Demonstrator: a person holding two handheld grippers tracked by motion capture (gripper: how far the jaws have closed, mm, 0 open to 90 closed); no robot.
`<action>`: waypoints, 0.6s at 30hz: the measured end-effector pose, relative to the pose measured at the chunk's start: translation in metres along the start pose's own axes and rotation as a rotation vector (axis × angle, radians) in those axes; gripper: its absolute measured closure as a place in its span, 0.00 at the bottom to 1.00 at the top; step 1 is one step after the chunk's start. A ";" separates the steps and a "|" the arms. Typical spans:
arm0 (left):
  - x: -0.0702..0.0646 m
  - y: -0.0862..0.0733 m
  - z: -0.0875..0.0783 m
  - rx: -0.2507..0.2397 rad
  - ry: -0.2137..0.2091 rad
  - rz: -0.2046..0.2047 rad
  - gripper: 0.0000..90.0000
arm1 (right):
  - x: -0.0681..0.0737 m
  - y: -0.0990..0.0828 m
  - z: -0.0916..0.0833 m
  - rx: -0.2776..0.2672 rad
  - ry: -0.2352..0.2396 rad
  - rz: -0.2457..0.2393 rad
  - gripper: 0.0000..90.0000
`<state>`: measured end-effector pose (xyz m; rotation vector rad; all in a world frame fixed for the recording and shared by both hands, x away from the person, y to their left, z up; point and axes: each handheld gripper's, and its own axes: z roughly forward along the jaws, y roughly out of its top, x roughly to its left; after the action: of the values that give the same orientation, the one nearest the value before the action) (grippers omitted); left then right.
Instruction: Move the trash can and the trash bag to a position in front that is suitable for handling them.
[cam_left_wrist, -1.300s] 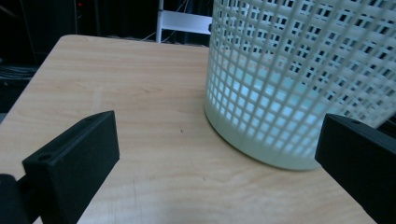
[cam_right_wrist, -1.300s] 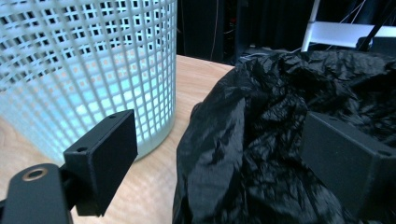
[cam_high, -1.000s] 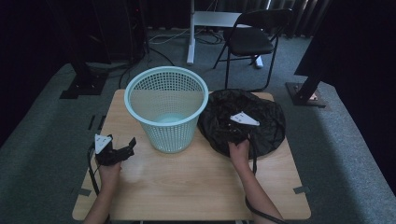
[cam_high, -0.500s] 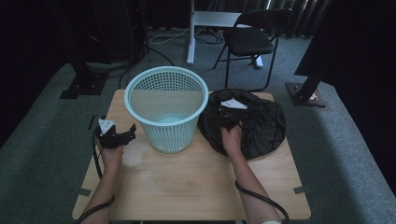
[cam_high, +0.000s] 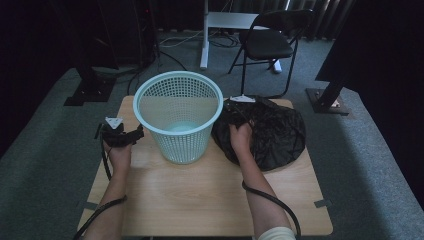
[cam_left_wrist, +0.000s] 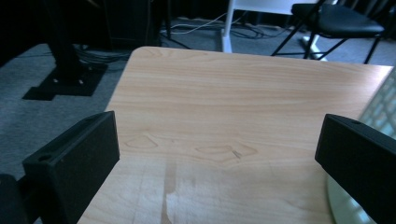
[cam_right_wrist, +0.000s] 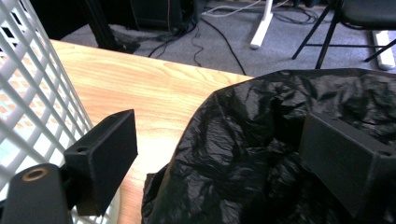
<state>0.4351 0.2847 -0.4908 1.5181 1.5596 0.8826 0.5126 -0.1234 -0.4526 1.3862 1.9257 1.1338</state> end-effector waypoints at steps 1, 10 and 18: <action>-0.001 0.002 0.001 -0.006 0.001 -0.011 0.00 | 0.001 0.001 0.002 0.004 0.005 -0.005 0.12; -0.013 0.011 0.007 0.011 -0.050 0.009 0.00 | 0.009 0.003 0.009 -0.001 0.051 -0.026 0.12; -0.017 0.013 0.002 0.012 -0.087 0.034 0.01 | 0.006 0.000 0.005 -0.013 0.086 -0.027 0.13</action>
<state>0.4421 0.2686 -0.4795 1.5750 1.4828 0.8171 0.5140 -0.1157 -0.4551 1.3206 1.9865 1.2094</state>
